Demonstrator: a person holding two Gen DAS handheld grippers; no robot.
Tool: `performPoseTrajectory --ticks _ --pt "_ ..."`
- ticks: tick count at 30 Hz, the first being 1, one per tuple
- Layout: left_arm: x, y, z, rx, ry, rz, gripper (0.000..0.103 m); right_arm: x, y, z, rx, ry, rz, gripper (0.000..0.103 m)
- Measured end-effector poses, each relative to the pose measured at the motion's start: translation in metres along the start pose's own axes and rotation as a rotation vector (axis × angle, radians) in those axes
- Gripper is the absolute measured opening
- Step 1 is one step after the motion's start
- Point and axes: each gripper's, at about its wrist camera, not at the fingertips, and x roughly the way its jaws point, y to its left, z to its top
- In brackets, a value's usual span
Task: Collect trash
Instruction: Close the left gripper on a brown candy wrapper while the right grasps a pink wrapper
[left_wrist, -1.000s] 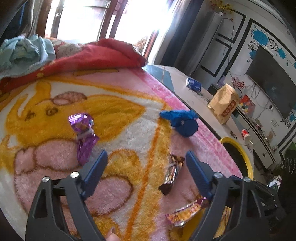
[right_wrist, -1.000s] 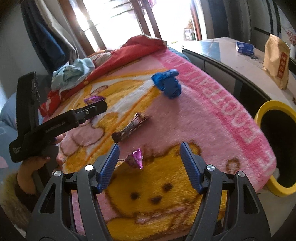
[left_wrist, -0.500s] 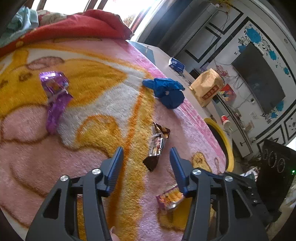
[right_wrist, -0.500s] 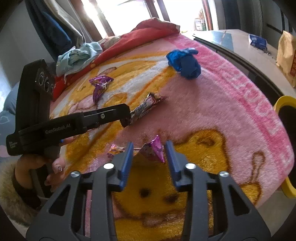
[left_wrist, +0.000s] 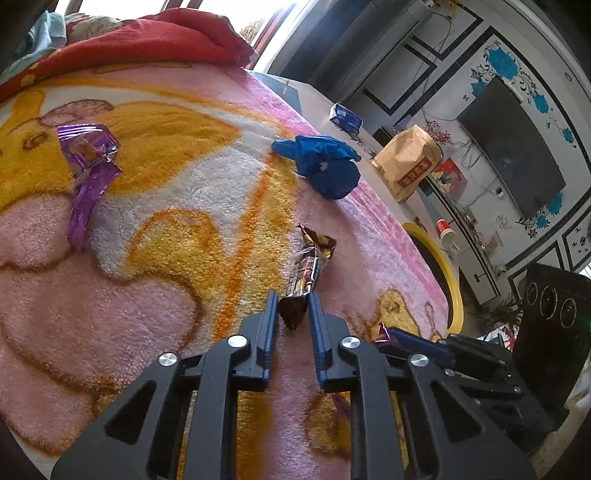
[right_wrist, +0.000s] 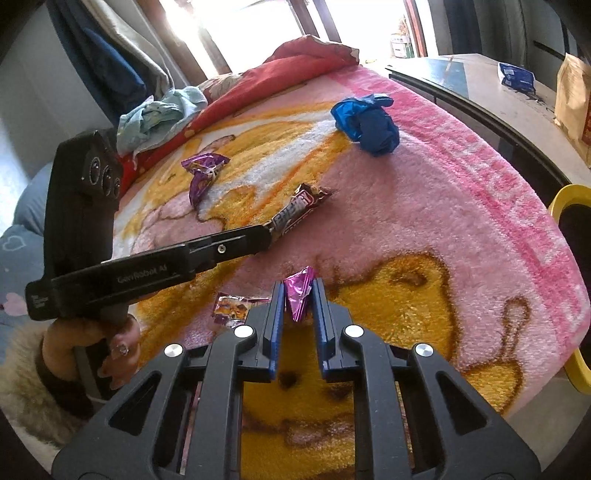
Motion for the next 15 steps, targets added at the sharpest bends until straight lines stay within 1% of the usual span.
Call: performPoseTrajectory --ticks 7,15 --pt "-0.005 -0.013 0.005 0.020 -0.041 0.005 0.014 -0.013 -0.011 0.006 0.018 -0.035 -0.016 0.010" --pt "-0.014 -0.032 0.017 0.051 -0.080 -0.010 0.013 -0.034 -0.033 0.018 0.050 -0.095 -0.055 0.010"
